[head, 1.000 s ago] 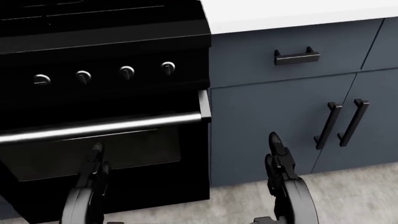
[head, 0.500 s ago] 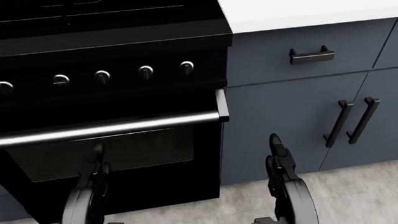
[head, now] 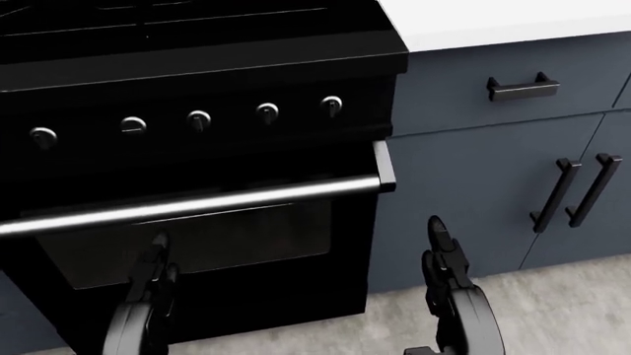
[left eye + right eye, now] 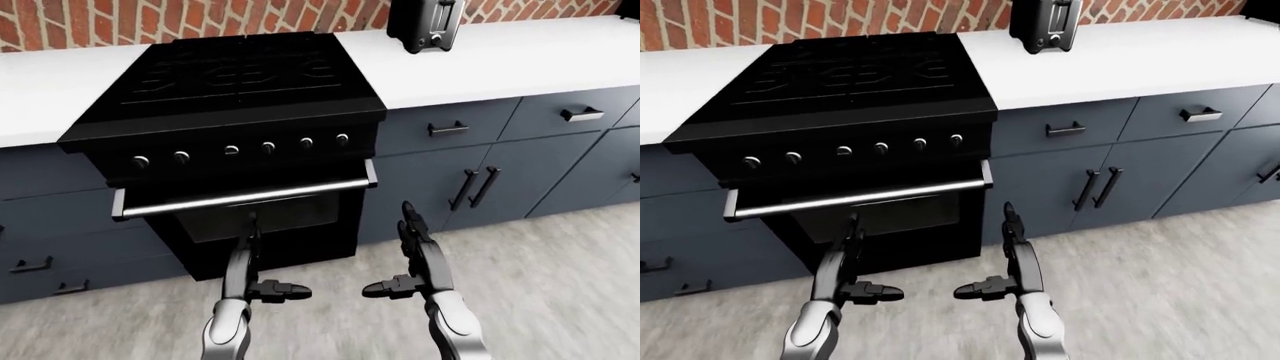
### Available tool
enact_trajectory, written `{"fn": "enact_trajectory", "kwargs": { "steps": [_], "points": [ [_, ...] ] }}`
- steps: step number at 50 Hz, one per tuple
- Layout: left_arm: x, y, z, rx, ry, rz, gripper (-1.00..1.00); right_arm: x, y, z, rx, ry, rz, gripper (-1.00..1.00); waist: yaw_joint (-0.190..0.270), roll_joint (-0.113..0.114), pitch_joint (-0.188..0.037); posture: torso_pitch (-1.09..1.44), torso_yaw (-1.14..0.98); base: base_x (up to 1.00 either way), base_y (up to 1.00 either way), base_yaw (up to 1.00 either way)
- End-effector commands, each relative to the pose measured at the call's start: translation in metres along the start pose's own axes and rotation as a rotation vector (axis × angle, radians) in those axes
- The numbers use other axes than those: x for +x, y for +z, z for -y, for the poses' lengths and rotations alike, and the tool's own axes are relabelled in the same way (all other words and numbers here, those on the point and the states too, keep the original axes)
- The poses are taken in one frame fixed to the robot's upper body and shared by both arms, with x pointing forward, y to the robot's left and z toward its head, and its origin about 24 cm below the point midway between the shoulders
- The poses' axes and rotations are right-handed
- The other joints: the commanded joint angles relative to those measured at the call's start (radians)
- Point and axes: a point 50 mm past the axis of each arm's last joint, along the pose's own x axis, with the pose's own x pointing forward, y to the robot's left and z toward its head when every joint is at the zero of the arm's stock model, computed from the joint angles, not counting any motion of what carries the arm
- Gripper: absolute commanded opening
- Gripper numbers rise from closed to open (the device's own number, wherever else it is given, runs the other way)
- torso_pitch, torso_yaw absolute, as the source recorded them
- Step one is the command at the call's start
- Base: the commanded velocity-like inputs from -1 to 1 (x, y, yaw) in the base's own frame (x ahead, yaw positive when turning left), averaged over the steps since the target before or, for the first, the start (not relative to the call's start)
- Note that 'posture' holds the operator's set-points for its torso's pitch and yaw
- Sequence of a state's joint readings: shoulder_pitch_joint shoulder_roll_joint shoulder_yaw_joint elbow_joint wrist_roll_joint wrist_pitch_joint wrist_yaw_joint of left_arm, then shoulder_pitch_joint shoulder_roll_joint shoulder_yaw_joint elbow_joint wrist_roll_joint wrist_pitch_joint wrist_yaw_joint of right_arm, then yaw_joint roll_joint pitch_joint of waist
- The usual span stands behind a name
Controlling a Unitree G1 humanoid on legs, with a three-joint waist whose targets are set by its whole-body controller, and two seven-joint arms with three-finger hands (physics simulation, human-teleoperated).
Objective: Navigate to the microwave.
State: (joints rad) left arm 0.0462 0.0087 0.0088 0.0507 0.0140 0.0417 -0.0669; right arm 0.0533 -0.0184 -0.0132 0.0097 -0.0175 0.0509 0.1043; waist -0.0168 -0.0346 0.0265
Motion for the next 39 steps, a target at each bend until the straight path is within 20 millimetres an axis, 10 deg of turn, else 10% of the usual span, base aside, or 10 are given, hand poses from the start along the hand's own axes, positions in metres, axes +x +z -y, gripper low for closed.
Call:
{"fn": "enact_trajectory", "kwargs": {
  "steps": [1, 5, 7, 8, 17, 22, 23, 24, 27, 39],
  "points": [
    [0.0026, 0.0193, -0.0041, 0.011, 0.016, 0.102, 1.0, 0.0039, 0.0195, -0.0052, -0.002, 0.023, 0.102, 1.0, 0.005, 0.003, -0.01, 0.0, 0.0, 0.0, 0.25, 0.0],
    [0.0024, 0.0193, -0.004, 0.011, 0.016, 0.102, 1.0, 0.0039, 0.0196, -0.0053, -0.002, 0.023, 0.102, 1.0, 0.002, 0.071, -0.004, 0.0, 0.0, 0.0, 0.26, 0.0],
    [0.0027, 0.019, -0.0041, 0.011, 0.015, 0.102, 1.0, 0.0038, 0.0198, -0.0055, -0.002, 0.023, 0.102, 1.0, 0.009, 0.152, -0.026, 0.0, 0.0, 0.0, 0.26, 0.0],
    [0.0027, 0.0189, -0.0042, 0.011, 0.015, 0.101, 1.0, 0.0039, 0.0193, -0.0053, -0.002, 0.023, 0.102, 1.0, 0.016, 0.096, -0.011, 0.0, 0.0, 0.0, 0.26, 0.0],
    [0.0015, 0.019, -0.0038, 0.012, 0.014, 0.102, 1.0, 0.0033, 0.019, -0.0048, 0.0, 0.02, 0.103, 1.0, 0.016, 0.033, -0.003, 0.0, 0.0, 0.0, 0.25, 0.0],
    [0.0017, 0.019, -0.0036, 0.012, 0.014, 0.101, 1.0, 0.0033, 0.0194, -0.0044, 0.006, 0.018, 0.104, 1.0, 0.01, -0.058, -0.017, 0.0, 0.0, 0.0, 0.25, 0.0],
    [0.0016, 0.0195, -0.0036, 0.012, 0.014, 0.101, 1.0, 0.0033, 0.0197, -0.0044, 0.006, 0.018, 0.104, 1.0, 0.0, -0.009, -0.006, 0.0, 0.0, 0.0, 0.13, 0.0],
    [0.0013, 0.0199, -0.0036, 0.012, 0.014, 0.101, 1.0, 0.0035, 0.0192, -0.004, 0.009, 0.016, 0.105, 1.0, 0.008, -0.015, 0.013, 0.0, 0.0, 0.0, 0.0, 0.0],
    [0.002, 0.0193, -0.0039, 0.011, 0.014, 0.101, 1.0, 0.0037, 0.019, -0.0039, 0.012, 0.015, 0.105, 1.0, 0.01, 0.04, -0.021, 0.0, 0.0, 0.0, 0.0, 0.0],
    [0.0021, 0.0194, -0.0039, 0.012, 0.013, 0.101, 1.0, 0.0036, 0.0191, -0.0052, -0.003, 0.021, 0.103, 1.0, 0.014, 0.03, -0.017, 0.0, 0.0, 0.0, 0.04, 0.0]
  ]
}}
